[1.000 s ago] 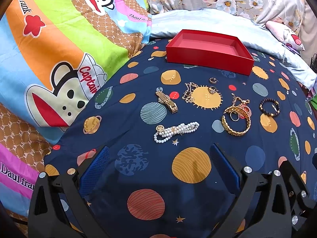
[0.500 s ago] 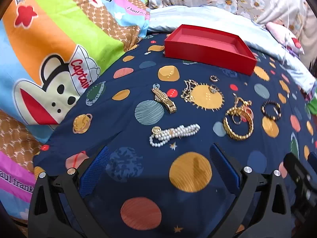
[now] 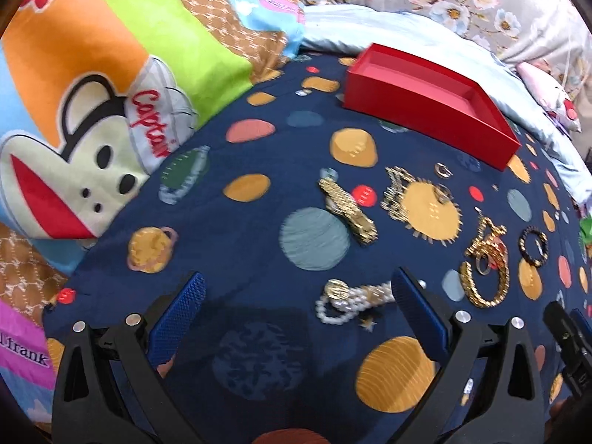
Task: Organize jewelry
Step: 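Lower the left tool onto the white pearl bracelet and close it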
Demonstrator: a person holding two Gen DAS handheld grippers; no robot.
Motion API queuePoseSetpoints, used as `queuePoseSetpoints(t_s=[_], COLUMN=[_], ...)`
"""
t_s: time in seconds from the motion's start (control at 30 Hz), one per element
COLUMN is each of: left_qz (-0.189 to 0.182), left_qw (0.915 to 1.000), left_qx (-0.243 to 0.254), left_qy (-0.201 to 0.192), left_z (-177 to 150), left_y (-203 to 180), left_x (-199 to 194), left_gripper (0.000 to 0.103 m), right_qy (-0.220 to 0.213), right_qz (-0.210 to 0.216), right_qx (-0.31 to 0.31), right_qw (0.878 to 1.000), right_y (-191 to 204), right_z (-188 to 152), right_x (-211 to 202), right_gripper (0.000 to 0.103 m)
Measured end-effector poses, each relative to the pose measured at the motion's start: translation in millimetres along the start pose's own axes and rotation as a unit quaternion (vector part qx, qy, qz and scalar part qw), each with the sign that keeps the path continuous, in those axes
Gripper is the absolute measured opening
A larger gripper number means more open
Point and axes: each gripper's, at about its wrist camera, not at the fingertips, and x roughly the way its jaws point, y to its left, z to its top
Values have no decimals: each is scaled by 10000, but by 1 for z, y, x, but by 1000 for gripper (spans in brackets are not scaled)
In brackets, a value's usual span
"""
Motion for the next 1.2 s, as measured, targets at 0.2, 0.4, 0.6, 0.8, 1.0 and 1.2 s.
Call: queuePoseSetpoints(t_s=[0.2, 0.4, 0.6, 0.8, 1.0, 1.2], left_qz=[-336, -360, -650, -850, -975, -996], left_qw=[9988, 9971, 9945, 9938, 9940, 9940], left_qx=[310, 668, 809, 703, 501, 447], left_qy=[155, 57, 98, 111, -7, -76], left_z=[-8, -13, -17, -19, -10, -7], left_y=[-23, -36, -43, -41, -28, -20], left_x=[14, 11, 4, -4, -18, -21], left_gripper=[82, 63, 23, 21, 6, 3], right_qy=[31, 26, 83, 129, 250, 368], right_qz=[19, 29, 112, 379, 783, 789], right_qx=[24, 120, 153, -91, -678, -898], right_qw=[10000, 9999, 9998, 9992, 9943, 9921], right_y=[-2, -8, -9, 3, 38, 65], right_z=[-2, -4, -4, -3, 1, 7], right_x=[2, 1, 5, 5, 19, 43], right_gripper=[98, 98, 98, 90, 90, 88])
